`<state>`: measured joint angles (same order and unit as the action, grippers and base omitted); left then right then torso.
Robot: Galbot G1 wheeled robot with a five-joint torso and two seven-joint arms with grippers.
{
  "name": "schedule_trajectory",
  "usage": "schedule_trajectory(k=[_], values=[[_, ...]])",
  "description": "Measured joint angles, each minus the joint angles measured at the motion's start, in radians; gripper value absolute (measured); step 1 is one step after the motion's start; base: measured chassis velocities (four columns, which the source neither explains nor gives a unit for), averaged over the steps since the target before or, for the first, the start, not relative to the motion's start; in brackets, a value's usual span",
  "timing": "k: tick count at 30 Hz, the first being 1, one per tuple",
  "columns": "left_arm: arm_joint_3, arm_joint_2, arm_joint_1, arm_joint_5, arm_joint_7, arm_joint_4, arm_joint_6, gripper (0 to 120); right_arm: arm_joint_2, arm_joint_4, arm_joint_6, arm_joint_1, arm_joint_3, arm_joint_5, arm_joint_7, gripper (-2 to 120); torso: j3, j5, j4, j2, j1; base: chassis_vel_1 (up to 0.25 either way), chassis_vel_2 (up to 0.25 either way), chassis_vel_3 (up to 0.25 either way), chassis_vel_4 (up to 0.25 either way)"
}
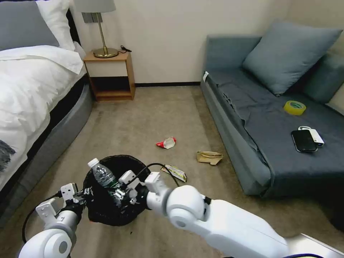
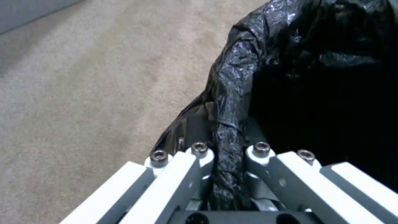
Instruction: Pick up the trash bin, then pick up the garbage on the floor and place it into the trash bin.
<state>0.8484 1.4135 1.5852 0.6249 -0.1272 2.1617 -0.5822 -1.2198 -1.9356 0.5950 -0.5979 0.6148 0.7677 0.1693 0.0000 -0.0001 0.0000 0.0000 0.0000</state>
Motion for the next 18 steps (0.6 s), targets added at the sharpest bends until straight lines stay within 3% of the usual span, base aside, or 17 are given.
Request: schedule_trajectory(k=[5, 18], values=[[0.011, -0.003, 0.000, 0.012, 0.005, -0.004, 0.002, 4, -0.021, 0.034, -0.002, -0.002, 0.015, -0.029, 0.000, 19, 0.000, 0.0000, 0.0001, 0.000, 0.000, 0.000, 0.000, 0.000, 0.000], [0.029, -0.013, -0.005, 0.036, 0.010, -0.021, 0.005, 4, -0.024, 0.049, 0.000, -0.007, 0.013, -0.039, 0.007, 68, 0.000, 0.0000, 0.0001, 0.000, 0.000, 0.000, 0.000, 0.000, 0.000]])
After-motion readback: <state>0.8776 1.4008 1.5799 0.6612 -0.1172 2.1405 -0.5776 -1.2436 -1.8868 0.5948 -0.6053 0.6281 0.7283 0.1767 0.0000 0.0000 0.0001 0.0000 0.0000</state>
